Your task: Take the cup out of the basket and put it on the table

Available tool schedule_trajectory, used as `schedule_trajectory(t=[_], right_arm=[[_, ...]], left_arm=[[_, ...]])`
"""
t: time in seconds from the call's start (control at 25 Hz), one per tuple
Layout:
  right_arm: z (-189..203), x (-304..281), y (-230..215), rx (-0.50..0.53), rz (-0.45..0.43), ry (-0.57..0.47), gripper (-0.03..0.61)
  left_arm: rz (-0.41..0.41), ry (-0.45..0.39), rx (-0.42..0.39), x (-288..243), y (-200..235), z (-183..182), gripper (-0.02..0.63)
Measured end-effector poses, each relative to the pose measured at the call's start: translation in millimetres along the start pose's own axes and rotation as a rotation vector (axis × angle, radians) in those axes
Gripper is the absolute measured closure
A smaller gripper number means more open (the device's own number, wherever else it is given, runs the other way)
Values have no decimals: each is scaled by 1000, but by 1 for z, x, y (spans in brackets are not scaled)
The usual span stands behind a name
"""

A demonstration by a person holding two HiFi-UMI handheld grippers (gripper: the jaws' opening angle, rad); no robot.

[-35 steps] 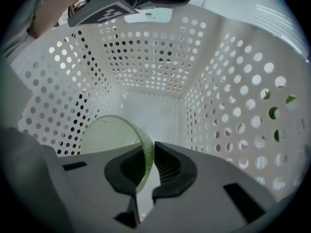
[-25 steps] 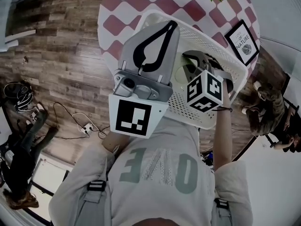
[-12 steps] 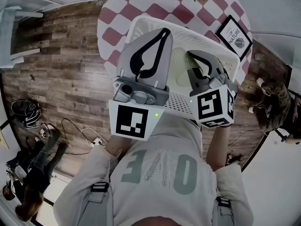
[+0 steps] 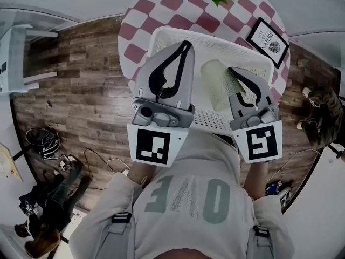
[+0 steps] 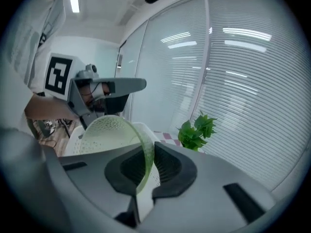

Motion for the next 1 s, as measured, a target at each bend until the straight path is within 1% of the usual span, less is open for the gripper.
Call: schedule_trajectory(t=[0.08,0.16,0.24,0.36,0.48,0.6,0.72,0.8,1.0], right_arm=[[-9,12,-4,-77,56,-69,554],[-17,25,-7,-131,112,-141,554],[-24,38,-10,-153,154,-225,554],[-31,53,-10,-190,190,-358,554],[-35,64,-6,-236,224,-444,554],[-32,72,-2,-308,250,-483,554],[-28,77,-2,-380,272,-501,554],[-25,78,-2,-399,281,-496,554],[-20,83,-3,-410,293,-470,555]], left_arm=[[3,-4,2,1,-2,-2,609],[10,-5,5,4,-4,-3,609],[14,-5,7,6,-7,-4,609],[18,-7,10,8,-9,-5,609],[23,-8,9,10,-13,-6,609],[30,-7,8,10,-17,-6,609],[35,-9,13,12,-21,-7,609],[41,-10,15,13,-24,-7,609],[53,-16,22,14,-32,-9,609]])
Point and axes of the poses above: the fingertips, and each gripper's own axes: x backward along the fingers, y to its left, z out of its underside, the point moved 4 cm from there along x, backward along the fingers, and after that the axes turned 3 degrees about x, right-handed, at the moved point
